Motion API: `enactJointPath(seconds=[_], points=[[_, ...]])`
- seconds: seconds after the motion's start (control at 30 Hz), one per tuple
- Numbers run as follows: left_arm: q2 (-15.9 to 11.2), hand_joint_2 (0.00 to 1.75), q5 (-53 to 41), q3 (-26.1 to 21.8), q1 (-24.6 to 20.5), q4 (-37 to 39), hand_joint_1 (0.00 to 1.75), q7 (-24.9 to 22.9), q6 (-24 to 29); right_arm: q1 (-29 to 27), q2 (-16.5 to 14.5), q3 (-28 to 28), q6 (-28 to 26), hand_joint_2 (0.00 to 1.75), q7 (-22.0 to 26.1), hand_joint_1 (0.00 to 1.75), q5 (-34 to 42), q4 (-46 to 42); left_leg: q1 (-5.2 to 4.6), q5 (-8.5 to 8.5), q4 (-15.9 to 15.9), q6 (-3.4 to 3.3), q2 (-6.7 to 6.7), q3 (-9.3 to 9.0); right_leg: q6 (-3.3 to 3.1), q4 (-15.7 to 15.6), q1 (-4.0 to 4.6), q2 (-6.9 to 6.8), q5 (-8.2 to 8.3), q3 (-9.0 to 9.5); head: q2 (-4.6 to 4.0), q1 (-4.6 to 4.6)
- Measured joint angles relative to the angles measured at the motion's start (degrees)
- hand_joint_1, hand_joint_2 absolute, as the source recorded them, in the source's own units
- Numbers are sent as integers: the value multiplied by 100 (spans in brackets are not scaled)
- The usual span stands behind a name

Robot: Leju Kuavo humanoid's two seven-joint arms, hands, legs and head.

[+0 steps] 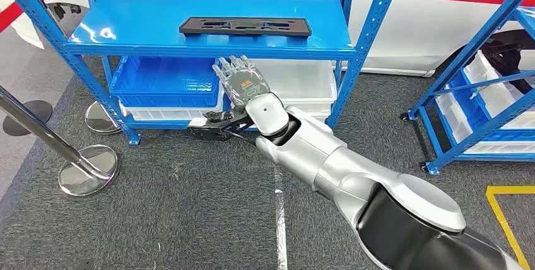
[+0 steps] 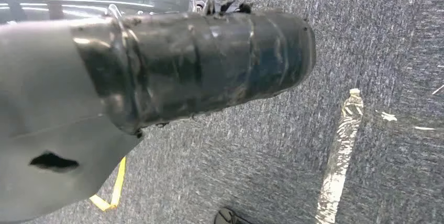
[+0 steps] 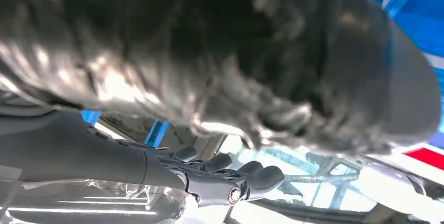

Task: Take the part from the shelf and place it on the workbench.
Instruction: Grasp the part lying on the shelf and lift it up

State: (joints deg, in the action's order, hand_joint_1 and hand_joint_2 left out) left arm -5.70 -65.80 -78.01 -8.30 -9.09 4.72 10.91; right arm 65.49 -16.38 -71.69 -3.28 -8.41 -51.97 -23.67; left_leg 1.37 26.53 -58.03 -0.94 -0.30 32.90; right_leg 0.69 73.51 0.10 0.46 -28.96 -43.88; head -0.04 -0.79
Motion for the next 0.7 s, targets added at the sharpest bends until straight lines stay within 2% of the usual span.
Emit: enactJointPath(seconds=[0.07,0.1,0.13,0.17,0.23,0.3,0.33,0.37,0.43,0.47,0.5,0.53,0.6,0.63,0.67,0.7], points=[[0,0,1,0,1,0,0,-1,3,4,5,0,1,0,0,0,-5,0,-4,42,2,10,-4,-64,-32,-470,7,0,306,192,0,1],[1,0,1,0,2,0,0,-1,5,9,10,0,2,0,0,0,-11,0,-7,82,6,24,-7,-125,-72,-863,23,1,511,355,0,-5],[1,0,1,0,-2,0,0,-1,7,21,13,0,3,0,1,0,-16,0,-11,115,13,45,-10,-165,-112,-1205,45,2,611,493,0,-8],[2,0,1,0,-8,0,0,-1,9,29,13,1,4,0,2,0,-22,-3,-12,144,27,75,-10,-190,-155,-1414,68,4,662,594,1,-9],[5,0,-3,0,-17,0,0,0,10,34,19,2,7,0,3,0,-38,-12,-17,156,31,147,-8,-232,-235,-1542,94,9,605,680,1,-4],[5,0,-13,0,-20,2,0,1,9,33,28,2,5,0,4,0,-51,-23,-12,181,-61,196,2,-231,-303,-1618,60,13,624,812,1,-3],[3,0,-18,0,-27,3,0,2,9,42,32,2,5,0,4,0,-56,-26,-8,217,-229,215,6,-148,-330,-1660,40,11,616,886,1,-16],[-1,0,-27,0,-37,4,0,4,9,52,33,2,5,0,4,0,-60,-30,-4,286,-511,233,11,19,-348,-1699,24,10,606,955,1,-31],[-11,0,-43,0,-50,6,0,9,10,47,34,2,9,0,5,0,-65,-32,-2,483,-1200,285,13,477,-373,-1719,23,10,548,1035,1,-53],[-16,0,-51,0,-46,6,0,10,11,30,33,2,15,0,5,0,-66,-33,2,553,-1427,306,14,679,-373,-1716,23,14,511,1070,1,-54],[-20,0,-55,0,-37,7,0,11,11,10,34,2,24,0,6,0,-66,-33,10,531,-1486,324,15,805,-368,-1708,20,20,467,1114,1,-52],[-23,0,-58,0,-30,7,0,11,11,-4,34,2,36,0,6,0,-65,-33,18,384,-1346,340,15,831,-354,-1694,12,27,416,1163,1,-54],[-30,0,-61,0,-24,7,0,10,14,-7,34,2,58,0,7,0,-57,-35,38,-149,-660,358,20,664,-299,-1641,-8,33,289,1267,0,-51],[-33,0,-62,0,-27,7,0,9,16,-2,35,2,69,0,7,0,-53,-38,30,-300,-330,356,26,572,-263,-1603,-10,35,229,1298,0,-59],[-33,0,-63,0,-35,7,0,9,17,6,36,2,77,0,7,0,-50,-42,21,-377,-131,324,35,503,-224,-1573,-1,39,176,1301,0,-74],[-33,0,-64,0,-35,7,0,9,18,5,38,2,84,0,8,0,-48,-45,11,-368,-58,280,35,481,-194,-1547,12,38,133,1295,0,-82]])
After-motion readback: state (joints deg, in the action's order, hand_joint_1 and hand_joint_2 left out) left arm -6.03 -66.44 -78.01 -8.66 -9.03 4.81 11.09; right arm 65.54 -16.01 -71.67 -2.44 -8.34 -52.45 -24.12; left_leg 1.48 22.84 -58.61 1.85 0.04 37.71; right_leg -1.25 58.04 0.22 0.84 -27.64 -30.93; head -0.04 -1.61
